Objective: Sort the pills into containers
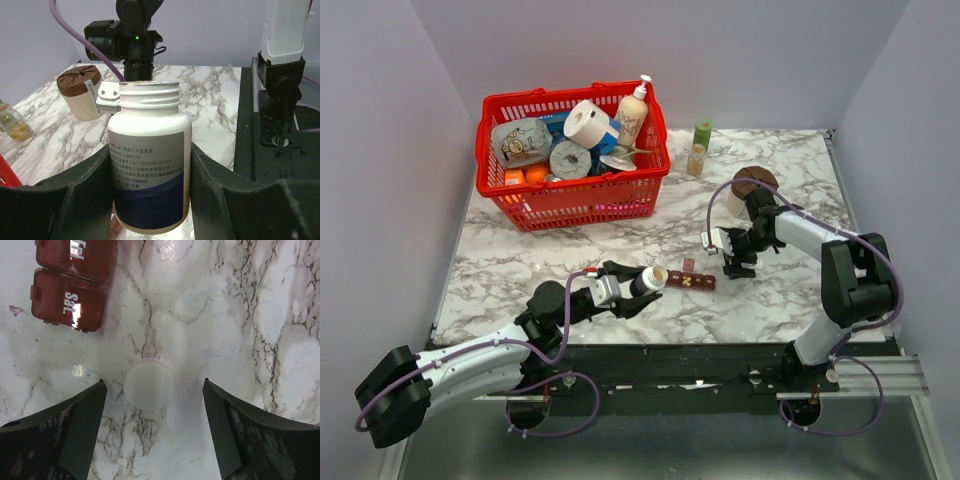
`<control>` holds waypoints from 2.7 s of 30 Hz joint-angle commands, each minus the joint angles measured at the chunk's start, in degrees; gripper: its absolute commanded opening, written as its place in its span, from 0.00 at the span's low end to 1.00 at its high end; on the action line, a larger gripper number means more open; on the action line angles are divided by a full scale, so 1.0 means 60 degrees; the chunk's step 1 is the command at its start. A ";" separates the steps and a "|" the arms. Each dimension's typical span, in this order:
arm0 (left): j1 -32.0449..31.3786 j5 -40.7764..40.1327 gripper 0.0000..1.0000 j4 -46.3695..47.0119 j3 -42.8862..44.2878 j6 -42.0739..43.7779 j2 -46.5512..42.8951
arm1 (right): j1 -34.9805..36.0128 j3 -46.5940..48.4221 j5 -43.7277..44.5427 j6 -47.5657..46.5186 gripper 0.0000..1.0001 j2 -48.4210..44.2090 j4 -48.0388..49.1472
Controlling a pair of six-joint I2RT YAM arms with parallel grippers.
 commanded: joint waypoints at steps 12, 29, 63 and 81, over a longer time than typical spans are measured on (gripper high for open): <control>0.0035 -0.0171 0.00 -0.0016 -0.0138 -0.0023 -0.0375 | 0.0533 0.0300 0.1014 0.0659 0.67 0.0313 -0.0172; -0.0082 0.0705 0.00 -0.0192 0.0009 -0.0169 -0.0010 | 0.0416 0.0067 -0.0653 0.3104 0.23 -0.2448 -0.0698; -0.0287 0.2802 0.00 -0.1085 0.1635 -0.1078 0.1910 | 0.2086 0.0594 -0.5343 0.4028 0.22 -0.5839 -0.3073; -0.0375 0.2978 0.00 -0.1452 0.1855 -0.1004 0.2116 | 0.2671 0.0140 -0.4845 0.4101 0.22 -0.6073 -0.2750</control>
